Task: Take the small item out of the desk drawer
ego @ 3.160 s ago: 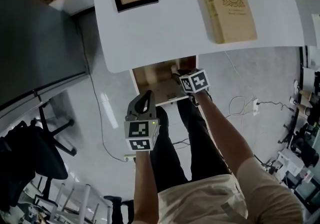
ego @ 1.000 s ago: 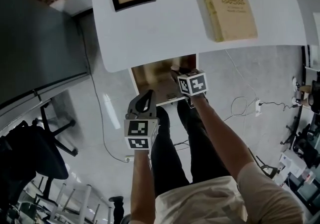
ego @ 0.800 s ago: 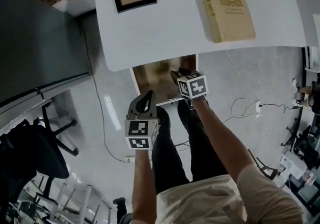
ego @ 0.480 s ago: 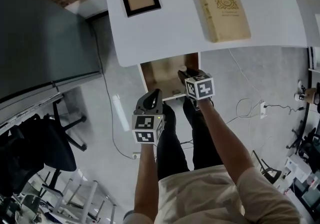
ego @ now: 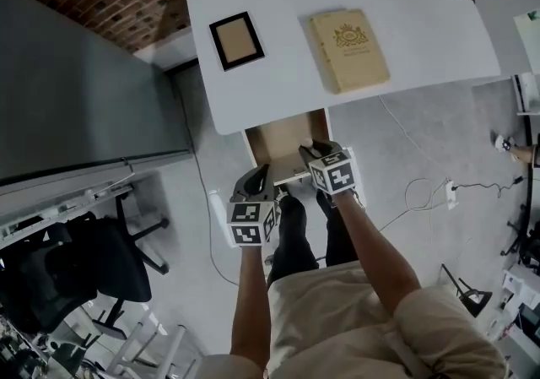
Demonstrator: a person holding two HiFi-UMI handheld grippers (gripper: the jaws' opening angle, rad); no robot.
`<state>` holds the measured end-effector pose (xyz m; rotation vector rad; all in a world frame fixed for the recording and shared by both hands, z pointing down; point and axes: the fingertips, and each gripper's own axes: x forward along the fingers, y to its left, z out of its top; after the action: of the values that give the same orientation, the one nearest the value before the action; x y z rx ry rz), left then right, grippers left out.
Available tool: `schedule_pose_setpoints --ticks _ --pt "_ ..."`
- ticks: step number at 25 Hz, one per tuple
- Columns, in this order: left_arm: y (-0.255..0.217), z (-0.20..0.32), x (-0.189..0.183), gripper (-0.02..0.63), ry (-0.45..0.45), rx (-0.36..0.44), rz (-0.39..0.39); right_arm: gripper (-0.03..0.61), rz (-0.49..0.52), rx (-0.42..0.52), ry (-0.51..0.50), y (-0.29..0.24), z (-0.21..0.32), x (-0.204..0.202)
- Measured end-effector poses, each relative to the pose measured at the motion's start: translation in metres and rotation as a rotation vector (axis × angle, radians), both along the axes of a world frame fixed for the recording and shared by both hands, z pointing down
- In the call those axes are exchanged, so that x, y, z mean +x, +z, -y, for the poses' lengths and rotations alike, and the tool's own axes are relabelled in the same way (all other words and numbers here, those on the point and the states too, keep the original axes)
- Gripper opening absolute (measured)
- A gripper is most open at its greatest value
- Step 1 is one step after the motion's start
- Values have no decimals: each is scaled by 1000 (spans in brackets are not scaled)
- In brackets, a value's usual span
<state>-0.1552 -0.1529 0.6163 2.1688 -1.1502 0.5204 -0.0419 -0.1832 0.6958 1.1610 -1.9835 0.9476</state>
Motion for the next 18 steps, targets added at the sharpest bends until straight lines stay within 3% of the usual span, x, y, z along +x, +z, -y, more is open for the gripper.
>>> schedule_pose_setpoints --ticks 5,15,18 --pt "-40 -12 6 17 -3 12 -14 146 -5 15 -36 -41 -19 -3" --pt "-96 -21 21 17 145 77 -1 146 49 101 -92 -110 -17 -28" --pt "-98 -20 30 17 153 75 -2 146 56 112 -85 -121 -17 -26"
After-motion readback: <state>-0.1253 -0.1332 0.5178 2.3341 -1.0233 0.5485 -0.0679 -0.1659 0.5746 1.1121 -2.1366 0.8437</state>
